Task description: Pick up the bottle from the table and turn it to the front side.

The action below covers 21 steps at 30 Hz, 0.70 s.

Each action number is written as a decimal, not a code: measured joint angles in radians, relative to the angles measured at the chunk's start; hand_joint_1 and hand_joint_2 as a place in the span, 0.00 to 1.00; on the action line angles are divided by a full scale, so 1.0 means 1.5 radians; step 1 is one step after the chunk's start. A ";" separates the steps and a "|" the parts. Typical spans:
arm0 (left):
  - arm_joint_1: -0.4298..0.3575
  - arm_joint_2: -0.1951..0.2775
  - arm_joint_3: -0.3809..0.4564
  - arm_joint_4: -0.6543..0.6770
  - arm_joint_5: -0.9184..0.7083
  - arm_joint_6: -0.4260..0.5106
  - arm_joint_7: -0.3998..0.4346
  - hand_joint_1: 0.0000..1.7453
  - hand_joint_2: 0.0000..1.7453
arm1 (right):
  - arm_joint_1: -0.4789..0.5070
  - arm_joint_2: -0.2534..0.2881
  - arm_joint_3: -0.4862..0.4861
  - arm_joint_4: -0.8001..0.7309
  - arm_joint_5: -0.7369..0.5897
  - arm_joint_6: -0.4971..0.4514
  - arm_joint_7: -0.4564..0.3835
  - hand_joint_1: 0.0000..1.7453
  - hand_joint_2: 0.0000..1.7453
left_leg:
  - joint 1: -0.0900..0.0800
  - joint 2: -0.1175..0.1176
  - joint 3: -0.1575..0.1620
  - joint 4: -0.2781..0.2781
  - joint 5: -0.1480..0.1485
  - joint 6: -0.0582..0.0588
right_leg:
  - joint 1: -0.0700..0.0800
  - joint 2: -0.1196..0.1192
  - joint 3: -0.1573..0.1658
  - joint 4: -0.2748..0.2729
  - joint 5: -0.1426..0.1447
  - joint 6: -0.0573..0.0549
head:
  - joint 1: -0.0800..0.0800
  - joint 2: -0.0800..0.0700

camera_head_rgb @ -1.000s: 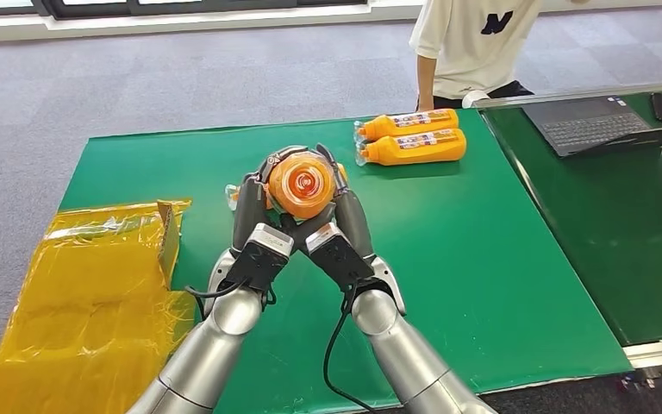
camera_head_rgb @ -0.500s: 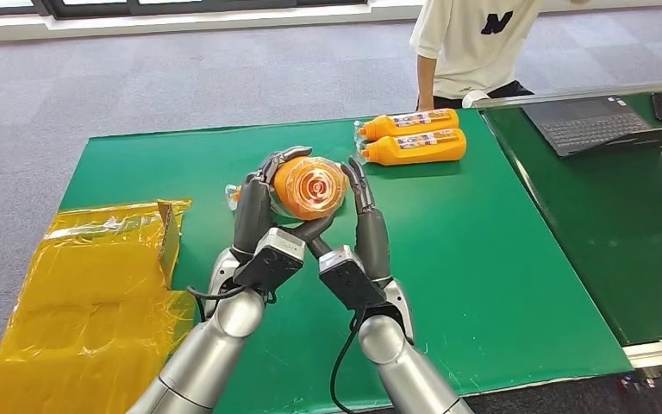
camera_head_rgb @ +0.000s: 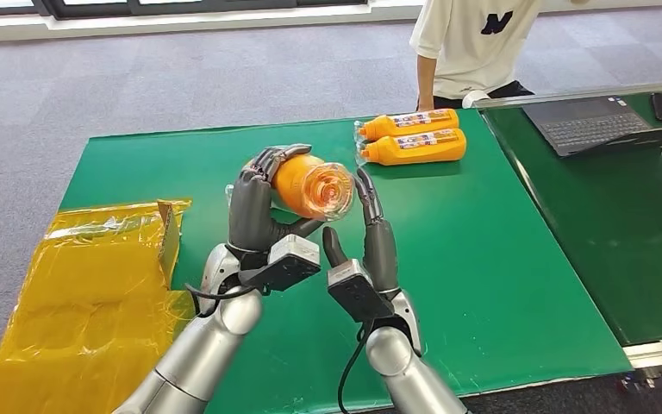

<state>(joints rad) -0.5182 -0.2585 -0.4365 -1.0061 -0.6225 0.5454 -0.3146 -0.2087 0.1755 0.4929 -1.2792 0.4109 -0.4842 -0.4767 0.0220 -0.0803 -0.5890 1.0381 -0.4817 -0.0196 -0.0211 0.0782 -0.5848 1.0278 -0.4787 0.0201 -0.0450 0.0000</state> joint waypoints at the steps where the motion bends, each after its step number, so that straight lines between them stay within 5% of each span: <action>1: -0.002 0.004 -0.001 0.008 -0.025 0.015 0.000 1.00 1.00 | 0.006 -0.001 0.000 -0.002 -0.003 -0.001 -0.005 0.00 0.00 | 0.000 0.000 0.000 0.000 0.000 0.000 | 0.000 0.000 0.000 0.000 0.000 0.000 | 0.000 0.000; 7: -0.012 0.026 -0.016 0.067 -0.169 0.062 0.015 1.00 1.00 | 0.032 -0.008 0.000 -0.005 -0.029 -0.015 -0.031 0.00 0.00 | 0.000 0.000 0.000 0.000 0.000 0.000 | 0.000 0.000 0.000 0.000 0.000 0.000 | 0.000 0.000; 11: -0.020 0.032 -0.030 0.102 -0.218 0.074 0.027 1.00 1.00 | 0.045 -0.012 0.000 -0.005 -0.038 -0.018 -0.032 0.00 1.00 | 0.000 0.000 0.000 0.000 0.000 0.000 | 0.000 0.000 0.000 0.000 0.000 0.000 | 0.000 0.000; 21: -0.031 0.061 -0.073 0.185 -0.362 0.099 0.053 1.00 1.00 | 0.077 -0.026 -0.001 0.000 -0.073 -0.025 -0.055 0.00 1.00 | 0.000 0.000 -0.001 0.000 0.000 0.000 | 0.000 0.000 0.000 0.000 0.000 0.000 | 0.000 0.000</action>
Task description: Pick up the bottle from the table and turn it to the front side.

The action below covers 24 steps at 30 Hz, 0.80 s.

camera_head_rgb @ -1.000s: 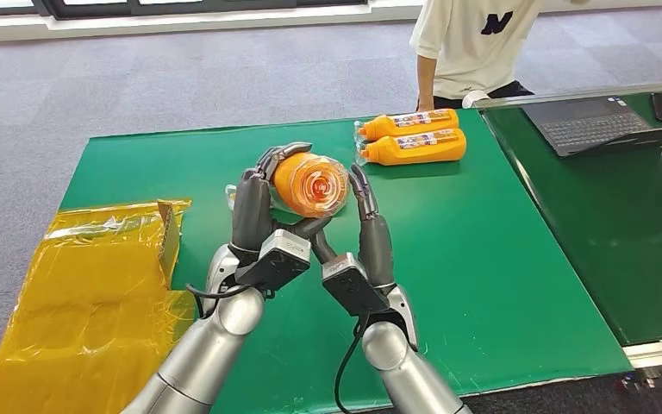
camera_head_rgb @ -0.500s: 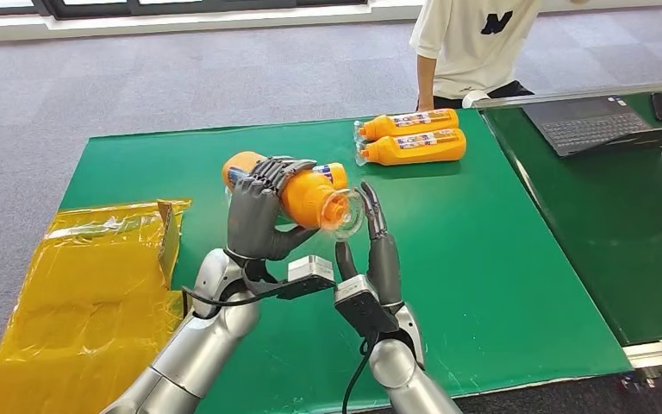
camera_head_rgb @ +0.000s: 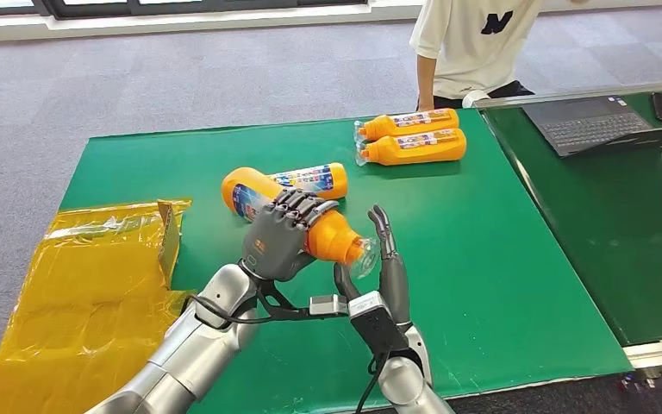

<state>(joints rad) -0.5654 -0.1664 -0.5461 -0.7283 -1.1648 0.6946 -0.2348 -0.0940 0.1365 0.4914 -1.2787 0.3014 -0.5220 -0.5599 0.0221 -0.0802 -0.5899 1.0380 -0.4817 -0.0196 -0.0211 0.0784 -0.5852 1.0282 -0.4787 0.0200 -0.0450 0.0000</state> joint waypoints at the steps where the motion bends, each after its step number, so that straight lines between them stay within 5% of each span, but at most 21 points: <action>1: 0.002 0.006 -0.004 0.008 -0.019 0.002 -0.001 1.00 1.00 | 0.002 -0.001 0.000 0.001 -0.003 -0.001 -0.005 0.00 1.00 | 0.000 0.000 0.000 0.000 0.000 0.000 | 0.000 0.000 0.000 0.000 0.000 0.000 | 0.000 0.000; 24: 0.014 0.063 -0.014 0.067 -0.116 0.004 0.005 1.00 1.00 | 0.018 -0.008 0.000 0.025 -0.016 -0.008 -0.031 0.00 1.00 | 0.000 0.000 0.000 0.000 0.000 0.000 | 0.000 0.000 -0.001 0.000 0.000 0.000 | 0.000 0.000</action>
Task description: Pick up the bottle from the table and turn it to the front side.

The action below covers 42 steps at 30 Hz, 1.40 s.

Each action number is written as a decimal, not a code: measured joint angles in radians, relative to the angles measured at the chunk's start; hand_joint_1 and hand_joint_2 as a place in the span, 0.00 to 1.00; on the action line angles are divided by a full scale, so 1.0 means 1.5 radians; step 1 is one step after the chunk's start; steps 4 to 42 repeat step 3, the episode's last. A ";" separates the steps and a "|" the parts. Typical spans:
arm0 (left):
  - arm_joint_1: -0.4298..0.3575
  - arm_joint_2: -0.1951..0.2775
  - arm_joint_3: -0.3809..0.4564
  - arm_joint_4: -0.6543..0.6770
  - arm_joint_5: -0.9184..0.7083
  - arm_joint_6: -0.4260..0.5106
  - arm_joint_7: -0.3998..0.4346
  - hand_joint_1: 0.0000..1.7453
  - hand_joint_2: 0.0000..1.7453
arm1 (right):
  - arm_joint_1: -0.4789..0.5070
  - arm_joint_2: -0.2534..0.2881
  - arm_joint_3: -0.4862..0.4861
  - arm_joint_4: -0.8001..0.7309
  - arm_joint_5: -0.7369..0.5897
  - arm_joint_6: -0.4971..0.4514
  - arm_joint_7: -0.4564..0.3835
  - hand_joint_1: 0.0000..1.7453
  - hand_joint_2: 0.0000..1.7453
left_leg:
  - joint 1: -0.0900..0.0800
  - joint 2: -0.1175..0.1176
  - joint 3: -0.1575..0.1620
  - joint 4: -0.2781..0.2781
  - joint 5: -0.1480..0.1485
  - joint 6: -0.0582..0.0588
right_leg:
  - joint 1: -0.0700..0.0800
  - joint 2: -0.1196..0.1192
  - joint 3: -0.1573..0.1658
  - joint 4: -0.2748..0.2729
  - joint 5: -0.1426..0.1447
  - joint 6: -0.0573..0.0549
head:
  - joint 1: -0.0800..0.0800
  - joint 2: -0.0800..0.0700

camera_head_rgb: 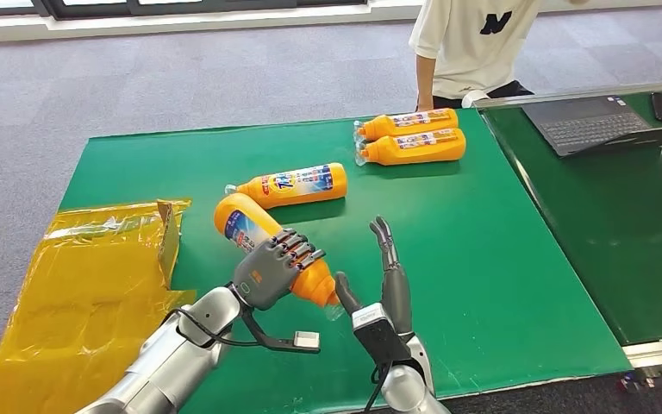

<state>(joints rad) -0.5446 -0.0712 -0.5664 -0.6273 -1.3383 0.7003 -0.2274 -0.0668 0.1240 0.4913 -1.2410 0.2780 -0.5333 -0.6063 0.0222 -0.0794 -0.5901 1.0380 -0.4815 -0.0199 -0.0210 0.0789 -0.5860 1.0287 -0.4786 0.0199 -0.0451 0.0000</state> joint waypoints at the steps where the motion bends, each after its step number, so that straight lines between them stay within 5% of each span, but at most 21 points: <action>1: 0.000 0.005 0.000 -0.003 -0.004 0.000 0.001 1.00 1.00 | 0.004 0.000 0.000 0.000 0.002 0.000 0.000 0.00 1.00 | 0.000 0.000 0.000 0.000 0.000 0.000 | 0.000 0.000 0.000 0.000 0.000 0.000 | 0.000 0.000; 42: 0.002 0.015 0.002 -0.010 -0.014 0.000 0.004 1.00 1.00 | 0.009 0.000 0.000 0.000 0.005 0.002 0.001 0.00 1.00 | 0.000 0.000 0.000 0.000 0.000 0.000 | 0.000 0.000 0.000 0.000 0.000 0.000 | 0.000 0.000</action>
